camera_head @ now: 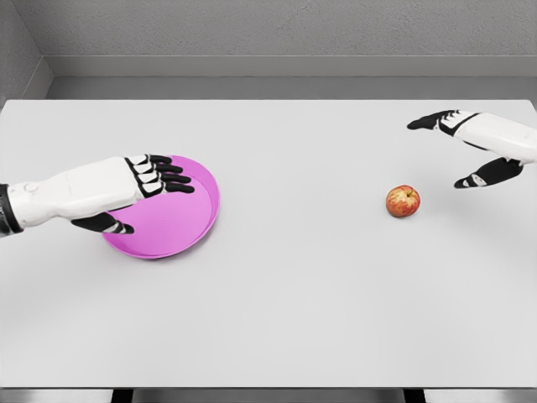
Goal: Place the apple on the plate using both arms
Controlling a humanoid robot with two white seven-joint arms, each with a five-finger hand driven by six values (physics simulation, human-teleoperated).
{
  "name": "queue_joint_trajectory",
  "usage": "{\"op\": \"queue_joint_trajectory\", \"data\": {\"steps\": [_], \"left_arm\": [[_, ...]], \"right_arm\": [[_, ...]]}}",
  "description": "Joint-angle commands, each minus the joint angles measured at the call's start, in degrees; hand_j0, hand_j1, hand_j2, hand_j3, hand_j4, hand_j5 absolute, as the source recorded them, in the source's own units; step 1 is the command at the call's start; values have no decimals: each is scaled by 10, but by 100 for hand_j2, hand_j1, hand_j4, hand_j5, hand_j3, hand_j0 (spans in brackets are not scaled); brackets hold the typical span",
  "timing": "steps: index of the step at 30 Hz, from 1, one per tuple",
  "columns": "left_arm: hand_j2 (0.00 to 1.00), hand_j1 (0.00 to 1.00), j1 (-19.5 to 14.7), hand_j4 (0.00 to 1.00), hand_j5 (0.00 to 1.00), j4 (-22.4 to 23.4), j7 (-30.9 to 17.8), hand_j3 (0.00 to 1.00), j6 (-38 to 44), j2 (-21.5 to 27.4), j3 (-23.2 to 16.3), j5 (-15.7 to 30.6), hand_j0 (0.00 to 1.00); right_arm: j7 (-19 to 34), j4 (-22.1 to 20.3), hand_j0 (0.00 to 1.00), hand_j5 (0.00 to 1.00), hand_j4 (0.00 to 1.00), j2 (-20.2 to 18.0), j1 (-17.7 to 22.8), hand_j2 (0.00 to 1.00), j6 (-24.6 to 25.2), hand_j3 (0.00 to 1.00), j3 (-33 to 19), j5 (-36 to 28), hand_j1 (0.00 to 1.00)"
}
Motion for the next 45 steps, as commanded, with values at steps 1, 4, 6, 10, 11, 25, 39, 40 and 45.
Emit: {"op": "queue_joint_trajectory", "data": {"steps": [1, 4, 6, 10, 11, 25, 39, 40, 45], "left_arm": [[100, 100, 0, 100, 100, -2, -3, 100, 0, -2, 4, 4, 100], [100, 100, -1, 100, 100, -1, -3, 100, 0, -2, 4, 4, 100], [100, 100, -3, 100, 100, -1, -3, 100, 0, -1, 3, 4, 100], [100, 100, -3, 100, 100, 0, -3, 100, 0, -1, 1, 4, 100], [100, 100, -4, 100, 100, 0, -3, 100, 0, -2, 1, 4, 100], [100, 100, -5, 100, 100, 4, -4, 100, 0, -2, 0, 3, 100], [100, 100, -5, 100, 100, 4, -14, 100, 0, -8, 0, 3, 100], [100, 100, -5, 100, 100, 4, -20, 100, 0, -8, 0, 3, 100], [100, 100, -5, 100, 100, 4, -20, 100, 0, -8, 0, 3, 100]], "right_arm": [[0, -3, 100, 100, 100, 0, 1, 100, 2, 100, 1, -3, 100], [0, -3, 100, 100, 100, 1, -3, 100, 2, 100, 2, -3, 100], [0, -3, 100, 100, 100, 0, -4, 100, 2, 100, 2, -5, 100], [0, -2, 100, 100, 100, -5, 3, 100, 2, 100, 21, -26, 100], [0, 1, 100, 100, 100, -6, 3, 100, 2, 100, 41, -62, 100], [0, 7, 100, 100, 100, -6, -1, 100, 2, 100, 117, -106, 100], [0, 109, 100, 100, 100, 25, -38, 100, 2, 100, 179, -103, 100], [0, 109, 100, 100, 100, 25, -39, 100, 2, 100, 179, -102, 100], [0, 113, 100, 100, 100, 35, -41, 100, 2, 100, 179, -96, 100]]}}
